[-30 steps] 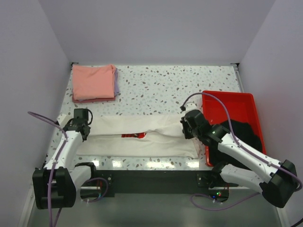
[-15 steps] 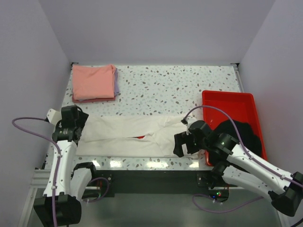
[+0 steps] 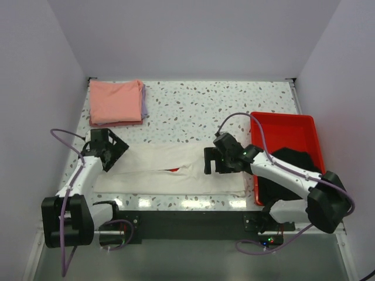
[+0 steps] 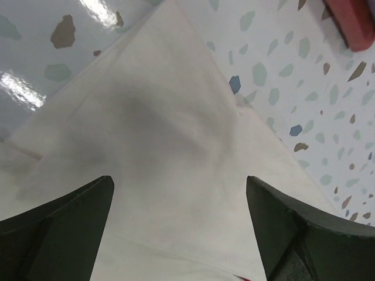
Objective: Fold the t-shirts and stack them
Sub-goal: Fold the tshirt
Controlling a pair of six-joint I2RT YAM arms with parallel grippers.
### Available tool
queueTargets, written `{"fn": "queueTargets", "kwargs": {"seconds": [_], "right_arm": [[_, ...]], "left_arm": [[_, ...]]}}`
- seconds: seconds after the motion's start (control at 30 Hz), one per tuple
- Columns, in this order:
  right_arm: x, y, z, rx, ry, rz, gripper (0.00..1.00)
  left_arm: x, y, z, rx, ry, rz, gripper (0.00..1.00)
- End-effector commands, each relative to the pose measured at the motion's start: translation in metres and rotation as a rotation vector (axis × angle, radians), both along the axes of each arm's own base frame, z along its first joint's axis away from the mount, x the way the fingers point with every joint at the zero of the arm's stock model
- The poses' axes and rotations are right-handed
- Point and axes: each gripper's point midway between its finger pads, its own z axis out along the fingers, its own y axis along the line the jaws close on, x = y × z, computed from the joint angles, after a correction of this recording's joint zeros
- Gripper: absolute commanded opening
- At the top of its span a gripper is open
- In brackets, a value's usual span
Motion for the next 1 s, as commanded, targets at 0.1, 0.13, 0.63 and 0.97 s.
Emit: {"fn": "queueTargets", "kwargs": {"seconds": [0.1,0.13,0.63,0.97], "right_arm": [[0.031,-0.006,-0.034,0.087,0.092,-0.190,0.99],[0.039,-0.013,-0.037,0.079,0.088,-0.206,0.99],[0.199,-0.018,-0.086,0.091,0.177,-0.158,0.99],[0.313,-0.002,-0.095,0.041,0.125,-0.128,0.99]], "left_arm": [[0.013,-0.017,-0.026,0.007,0.026,-0.150,1.00],[0.012,-0.019,-0.031,-0.001,0.045,-0.157,1.00],[-0.014,-0.073,-0.064,-0.035,0.188,-0.269,1.00],[-0.091,-0.109,-0.069,-0.148,0.284,-0.249,1.00]]}}
